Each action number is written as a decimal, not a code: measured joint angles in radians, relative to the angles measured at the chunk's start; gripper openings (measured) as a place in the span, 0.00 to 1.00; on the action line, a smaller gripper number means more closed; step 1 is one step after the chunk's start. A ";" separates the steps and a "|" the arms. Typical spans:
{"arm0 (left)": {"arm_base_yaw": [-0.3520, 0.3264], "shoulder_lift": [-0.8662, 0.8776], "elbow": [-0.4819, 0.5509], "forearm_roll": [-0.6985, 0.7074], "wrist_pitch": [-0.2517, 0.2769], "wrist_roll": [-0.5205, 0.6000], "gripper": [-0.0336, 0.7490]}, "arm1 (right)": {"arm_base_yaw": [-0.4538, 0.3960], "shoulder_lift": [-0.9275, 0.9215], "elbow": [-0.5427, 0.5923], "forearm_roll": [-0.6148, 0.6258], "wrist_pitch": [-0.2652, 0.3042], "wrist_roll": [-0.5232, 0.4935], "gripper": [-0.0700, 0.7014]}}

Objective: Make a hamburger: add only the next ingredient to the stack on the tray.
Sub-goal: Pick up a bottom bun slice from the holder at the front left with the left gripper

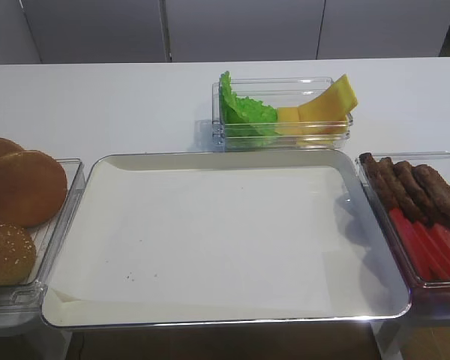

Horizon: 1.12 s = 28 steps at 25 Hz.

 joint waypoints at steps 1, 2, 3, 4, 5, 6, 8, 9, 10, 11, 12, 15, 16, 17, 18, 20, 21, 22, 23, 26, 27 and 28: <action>0.000 0.029 -0.011 0.000 -0.011 0.000 0.69 | 0.000 0.000 0.000 0.000 0.000 0.000 0.32; 0.000 0.063 -0.020 0.000 -0.025 0.000 0.69 | 0.000 0.000 0.000 0.000 0.000 0.000 0.32; 0.000 0.094 -0.031 0.000 -0.043 0.000 0.68 | 0.000 0.000 0.000 0.000 0.000 0.000 0.32; 0.000 0.131 -0.042 0.000 -0.060 0.000 0.68 | 0.000 0.000 0.000 0.000 0.000 0.000 0.32; 0.000 0.169 -0.055 0.000 -0.076 -0.002 0.68 | 0.000 0.000 0.000 0.000 0.000 0.000 0.32; 0.000 0.202 -0.066 0.000 -0.092 -0.004 0.68 | 0.000 0.000 0.000 0.000 0.000 0.000 0.32; 0.000 0.286 -0.097 0.000 -0.111 -0.016 0.68 | 0.000 0.000 0.000 0.000 0.000 0.000 0.32; 0.000 0.329 -0.111 0.000 -0.117 -0.024 0.68 | 0.000 0.000 0.000 0.000 0.000 0.000 0.32; 0.000 0.366 -0.129 0.000 -0.125 -0.033 0.68 | 0.000 0.000 0.000 0.000 0.000 0.000 0.32; 0.000 0.453 -0.170 0.000 -0.147 -0.045 0.68 | 0.000 0.000 0.000 0.000 0.000 0.000 0.32; 0.000 0.489 -0.189 0.000 -0.163 -0.052 0.68 | 0.000 0.000 0.000 0.000 0.000 0.000 0.32; 0.000 0.626 -0.267 0.000 -0.199 -0.071 0.68 | 0.000 0.000 0.000 0.000 0.000 0.000 0.32; 0.000 0.668 -0.301 0.000 -0.199 -0.071 0.68 | 0.000 0.000 0.000 0.000 0.000 0.000 0.32; 0.000 0.721 -0.337 0.000 -0.199 -0.073 0.68 | 0.000 0.000 0.000 0.000 0.000 0.000 0.32; 0.000 0.774 -0.374 0.000 -0.197 -0.073 0.68 | 0.000 0.000 0.000 0.000 0.000 0.000 0.32; 0.000 0.868 -0.439 0.000 -0.195 -0.073 0.68 | 0.000 0.000 0.000 0.000 0.000 0.000 0.32; 0.000 0.917 -0.472 0.000 -0.195 -0.073 0.68 | 0.000 0.000 0.000 0.000 0.000 0.000 0.32; 0.003 0.965 -0.497 -0.002 -0.195 -0.073 0.68 | 0.000 0.000 0.000 0.000 0.000 0.000 0.32; 0.011 1.003 -0.524 -0.013 -0.195 -0.073 0.68 | 0.000 0.000 0.000 0.000 0.000 0.000 0.32; 0.054 1.119 -0.573 -0.108 -0.197 -0.062 0.67 | 0.000 0.000 0.000 0.000 0.000 0.000 0.32; 0.068 1.154 -0.583 -0.143 -0.193 -0.046 0.67 | 0.000 0.000 0.000 0.000 0.000 0.000 0.32; 0.087 1.185 -0.590 -0.171 -0.185 -0.030 0.67 | 0.000 0.000 0.000 0.000 0.000 0.000 0.32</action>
